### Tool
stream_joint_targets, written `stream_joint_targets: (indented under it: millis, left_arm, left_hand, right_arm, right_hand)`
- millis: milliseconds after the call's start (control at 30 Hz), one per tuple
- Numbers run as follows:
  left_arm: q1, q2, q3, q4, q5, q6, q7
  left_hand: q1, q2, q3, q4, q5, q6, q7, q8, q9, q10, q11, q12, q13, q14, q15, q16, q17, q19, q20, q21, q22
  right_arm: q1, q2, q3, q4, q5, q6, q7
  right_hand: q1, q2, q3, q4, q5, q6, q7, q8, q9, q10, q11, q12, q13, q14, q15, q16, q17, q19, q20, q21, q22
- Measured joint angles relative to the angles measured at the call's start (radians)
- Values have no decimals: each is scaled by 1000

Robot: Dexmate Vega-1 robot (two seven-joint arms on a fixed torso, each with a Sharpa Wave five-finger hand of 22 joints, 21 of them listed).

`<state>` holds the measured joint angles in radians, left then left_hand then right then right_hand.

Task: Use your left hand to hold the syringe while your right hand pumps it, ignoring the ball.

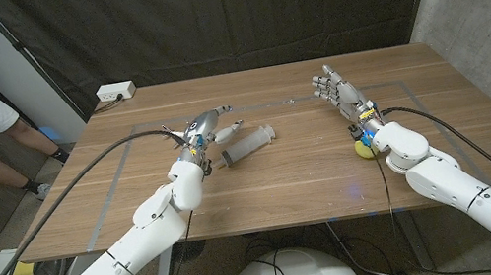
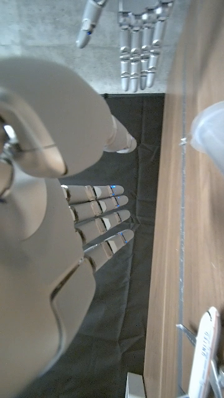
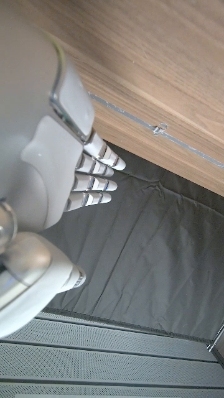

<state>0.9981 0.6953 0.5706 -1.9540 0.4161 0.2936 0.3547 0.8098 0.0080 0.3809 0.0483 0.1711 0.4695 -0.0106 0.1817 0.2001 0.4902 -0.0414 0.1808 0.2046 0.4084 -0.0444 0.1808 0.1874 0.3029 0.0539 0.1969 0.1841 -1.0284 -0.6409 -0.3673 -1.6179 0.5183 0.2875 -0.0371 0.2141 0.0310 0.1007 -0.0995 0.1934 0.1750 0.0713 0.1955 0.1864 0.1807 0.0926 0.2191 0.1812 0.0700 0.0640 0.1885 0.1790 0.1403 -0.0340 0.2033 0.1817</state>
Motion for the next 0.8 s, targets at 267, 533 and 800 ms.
stream_joint_targets:
  millis: [267,533,800]
  left_arm:
    - [22,-18,-82,36,-143,-143,33]
    - [26,-33,-127,83,-315,-300,12]
    - [26,-50,-155,124,-441,-394,-23]
  left_hand:
    - [-21,16,-11,23,0,-5,5,0,0,-13,3,0,0,-11,3,0,1,-7,-7,-1,0]
    - [-53,21,-22,42,0,-15,15,8,0,-25,15,1,0,-29,3,0,1,-21,-11,-1,0]
    - [-74,24,-33,56,0,-18,18,8,0,-34,24,1,0,-39,11,0,1,-32,-11,-1,0]
  right_arm:
    - [-10,0,13,3,-2,33,-9]
    - [-17,0,26,9,4,57,-10]
    - [-29,-7,38,4,13,66,-10]
  right_hand:
    - [0,0,0,0,0,0,0,0,0,4,-4,0,0,0,0,0,0,0,0,0,0]
    - [0,0,0,0,0,0,0,0,0,5,-5,0,0,0,0,0,0,6,-5,0,0]
    - [0,0,0,0,0,0,0,0,0,5,-5,0,0,0,0,0,0,9,-2,0,0]
